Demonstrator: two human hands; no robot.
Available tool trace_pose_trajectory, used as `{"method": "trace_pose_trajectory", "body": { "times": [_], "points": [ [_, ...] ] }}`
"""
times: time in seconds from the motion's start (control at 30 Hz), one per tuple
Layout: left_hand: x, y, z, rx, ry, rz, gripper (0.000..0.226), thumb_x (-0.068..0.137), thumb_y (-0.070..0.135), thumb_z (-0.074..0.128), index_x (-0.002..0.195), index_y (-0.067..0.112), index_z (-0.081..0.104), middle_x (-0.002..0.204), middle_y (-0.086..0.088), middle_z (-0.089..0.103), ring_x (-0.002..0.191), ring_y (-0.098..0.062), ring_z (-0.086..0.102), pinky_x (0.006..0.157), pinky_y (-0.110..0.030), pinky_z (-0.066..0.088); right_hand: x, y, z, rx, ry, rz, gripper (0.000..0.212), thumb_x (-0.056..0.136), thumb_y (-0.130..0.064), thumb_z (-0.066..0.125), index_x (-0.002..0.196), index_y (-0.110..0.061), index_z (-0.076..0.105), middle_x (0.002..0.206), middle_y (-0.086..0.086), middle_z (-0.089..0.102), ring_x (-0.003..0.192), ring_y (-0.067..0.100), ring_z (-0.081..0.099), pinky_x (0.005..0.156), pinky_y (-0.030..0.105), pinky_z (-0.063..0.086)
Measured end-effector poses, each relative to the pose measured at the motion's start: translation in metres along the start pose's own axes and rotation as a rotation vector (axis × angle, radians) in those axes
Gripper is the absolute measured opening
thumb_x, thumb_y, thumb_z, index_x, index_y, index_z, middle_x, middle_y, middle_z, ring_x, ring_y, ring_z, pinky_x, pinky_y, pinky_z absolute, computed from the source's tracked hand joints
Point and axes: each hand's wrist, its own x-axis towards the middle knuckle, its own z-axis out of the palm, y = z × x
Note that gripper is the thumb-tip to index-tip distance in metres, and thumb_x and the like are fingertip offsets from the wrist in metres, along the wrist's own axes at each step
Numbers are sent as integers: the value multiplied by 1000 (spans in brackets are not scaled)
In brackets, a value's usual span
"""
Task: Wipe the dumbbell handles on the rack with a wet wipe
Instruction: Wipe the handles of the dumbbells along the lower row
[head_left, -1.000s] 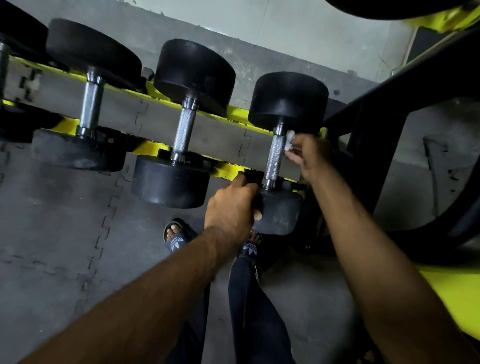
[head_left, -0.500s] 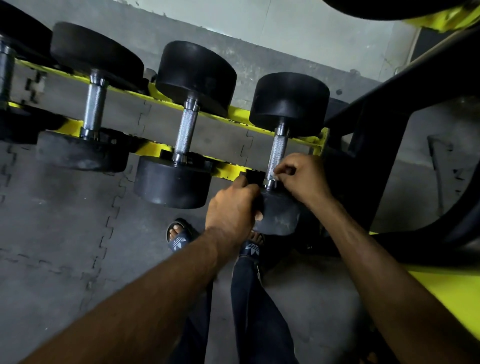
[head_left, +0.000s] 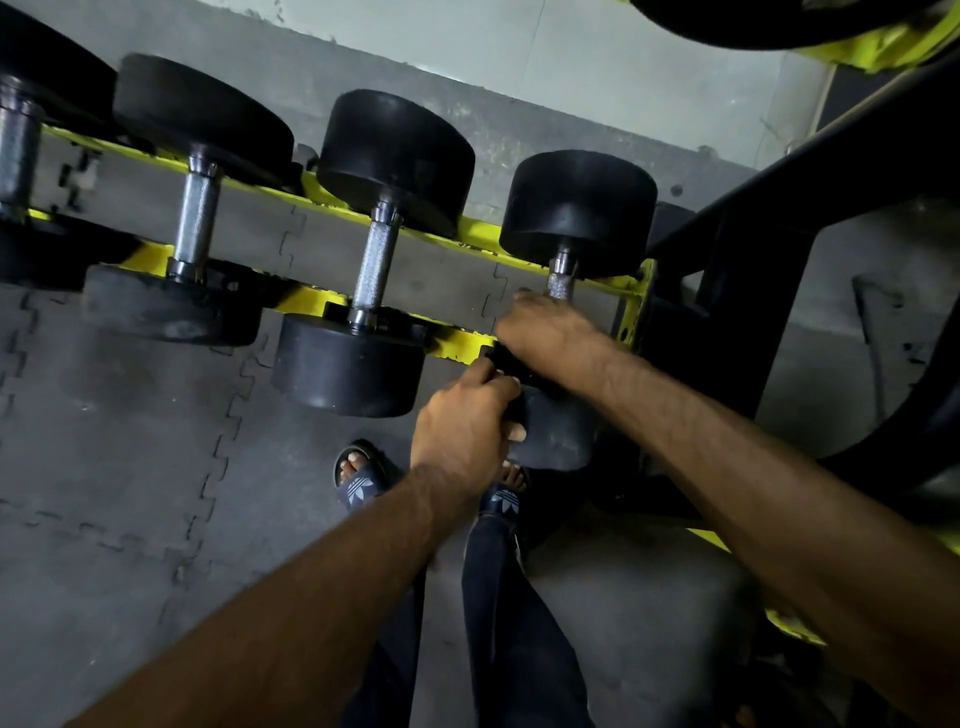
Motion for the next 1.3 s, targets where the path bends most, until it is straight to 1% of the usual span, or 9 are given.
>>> {"method": "trace_pose_trajectory", "body": {
  "times": [0.2, 0.47, 0.63, 0.7, 0.83, 0.9, 1.0, 1.17, 1.3],
  "points": [
    [-2, -3, 4, -69, 36, 17, 32, 85, 18, 71, 116, 22, 67, 115, 2, 57, 101, -31, 62, 74, -46, 55, -28, 21, 35, 495, 263, 223, 8, 83, -12, 71, 90, -9, 74, 83, 8, 60, 84, 28, 65, 68, 28, 48],
    [-4, -5, 5, -74, 77, 74, 23, 92, 19, 65, 115, 17, 67, 111, 1, 57, 98, -28, 61, 74, -45, 56, -1, 32, 71, 2077, 694, 946, 28, 86, 6, 66, 76, -21, 66, 77, -3, 67, 71, 13, 65, 62, 28, 55],
    [-3, -4, 4, -68, 55, 51, 27, 85, 15, 71, 111, 20, 67, 109, 2, 57, 96, -30, 62, 71, -45, 55, 18, 46, 73, 2494, 336, 835, 23, 97, -6, 48, 113, -9, 64, 94, 7, 70, 85, 19, 68, 79, 37, 54],
    [-3, -4, 4, -62, 58, 40, 27, 84, 18, 74, 111, 21, 67, 108, 2, 57, 95, -29, 62, 71, -44, 55, 4, 45, 80, 2517, 209, 789, 15, 98, -7, 49, 101, -13, 63, 95, 5, 69, 90, 19, 66, 95, 41, 49],
    [-2, -5, 6, -69, 71, 43, 27, 85, 21, 74, 111, 22, 66, 110, 3, 58, 97, -29, 63, 72, -45, 55, -14, 36, 89, 2354, 357, 825, 21, 88, 7, 60, 88, -13, 66, 87, 5, 68, 81, 14, 65, 89, 35, 52],
    [-2, -5, 7, -67, 72, 47, 28, 86, 21, 74, 113, 21, 67, 113, 2, 59, 99, -29, 63, 74, -46, 56, -10, 27, 88, 2000, 732, 871, 24, 76, 7, 73, 77, -16, 69, 82, 3, 71, 71, 8, 66, 73, 25, 53],
    [-1, -6, 7, -73, 67, 50, 27, 85, 19, 73, 111, 21, 67, 113, 2, 59, 99, -29, 63, 73, -46, 55, 0, 26, 83, 1321, 1079, 658, 28, 73, 8, 67, 68, -19, 69, 91, 3, 73, 86, 10, 68, 78, 22, 52],
    [-2, -7, 7, -75, 67, 70, 24, 87, 17, 69, 110, 20, 67, 112, 2, 58, 98, -30, 62, 72, -46, 55, 6, 40, 84, 522, 962, 194, 21, 81, 4, 52, 89, 5, 71, 114, 20, 68, 110, 35, 62, 91, 39, 53],
    [-1, -7, 7, -78, 69, 55, 20, 89, 18, 67, 110, 19, 68, 113, 2, 58, 98, -30, 63, 71, -46, 55, 13, 31, 64, 259, 713, 191, 21, 75, 6, 56, 91, 6, 70, 113, 22, 67, 117, 38, 58, 96, 43, 51]
  ]
}}
